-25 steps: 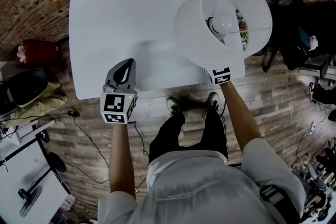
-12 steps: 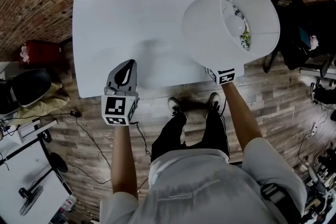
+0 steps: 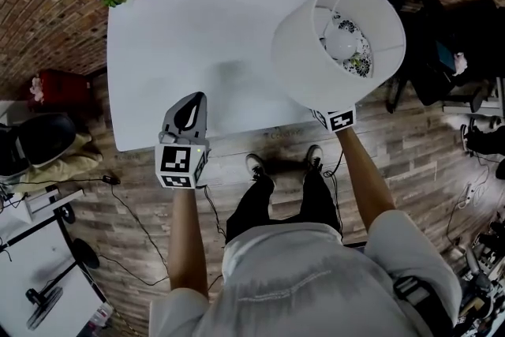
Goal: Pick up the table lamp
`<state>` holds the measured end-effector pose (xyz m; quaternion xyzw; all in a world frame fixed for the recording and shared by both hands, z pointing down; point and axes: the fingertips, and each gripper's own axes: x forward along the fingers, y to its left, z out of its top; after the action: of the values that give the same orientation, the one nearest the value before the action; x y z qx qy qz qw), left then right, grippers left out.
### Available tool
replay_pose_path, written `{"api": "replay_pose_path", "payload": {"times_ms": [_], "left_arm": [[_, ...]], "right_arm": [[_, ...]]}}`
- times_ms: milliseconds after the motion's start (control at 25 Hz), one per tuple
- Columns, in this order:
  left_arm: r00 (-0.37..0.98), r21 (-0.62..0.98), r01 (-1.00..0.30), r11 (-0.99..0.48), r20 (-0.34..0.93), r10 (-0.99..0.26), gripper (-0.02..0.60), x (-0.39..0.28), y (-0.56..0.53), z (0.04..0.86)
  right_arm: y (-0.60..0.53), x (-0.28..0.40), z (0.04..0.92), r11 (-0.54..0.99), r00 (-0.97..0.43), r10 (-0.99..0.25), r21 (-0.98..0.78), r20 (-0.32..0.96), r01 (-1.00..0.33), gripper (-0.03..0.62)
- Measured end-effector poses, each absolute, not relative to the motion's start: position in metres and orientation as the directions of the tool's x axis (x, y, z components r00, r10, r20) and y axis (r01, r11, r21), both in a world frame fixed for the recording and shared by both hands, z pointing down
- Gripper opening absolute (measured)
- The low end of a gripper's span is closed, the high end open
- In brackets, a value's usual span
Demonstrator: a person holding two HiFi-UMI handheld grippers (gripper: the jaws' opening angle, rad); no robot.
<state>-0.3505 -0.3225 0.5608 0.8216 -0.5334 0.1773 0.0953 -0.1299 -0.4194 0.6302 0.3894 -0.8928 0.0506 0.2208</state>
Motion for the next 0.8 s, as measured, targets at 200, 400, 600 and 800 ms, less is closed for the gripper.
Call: {"api": "replay_pose_path", "payload": {"times_ms": [200, 400, 600, 800], "left_arm": [[0.367, -0.030, -0.913, -0.407, 0.376, -0.851, 0.013, -0.334, -0.326, 0.542], [0.365, -0.039, -0.915, -0.403, 0.349, -0.863, 0.014, -0.313, -0.328, 0.519], [0.362, -0.056, -0.915, -0.399, 0.323, -0.874, 0.012, -0.294, -0.329, 0.500], [0.355, -0.066, -0.919, -0.389, 0.297, -0.887, 0.014, -0.282, -0.327, 0.482]], "right_arm": [[-0.407, -0.114, 0.618, 0.703, -0.601, -0.645, 0.058, 0.473, -0.709, 0.156], [-0.398, -0.093, 0.591, 0.692, -0.599, -0.657, 0.051, 0.458, -0.720, 0.156], [-0.396, -0.081, 0.562, 0.703, -0.616, -0.662, 0.071, 0.427, -0.707, 0.156], [-0.391, -0.071, 0.528, 0.723, -0.632, -0.645, 0.075, 0.429, -0.687, 0.156]]}}
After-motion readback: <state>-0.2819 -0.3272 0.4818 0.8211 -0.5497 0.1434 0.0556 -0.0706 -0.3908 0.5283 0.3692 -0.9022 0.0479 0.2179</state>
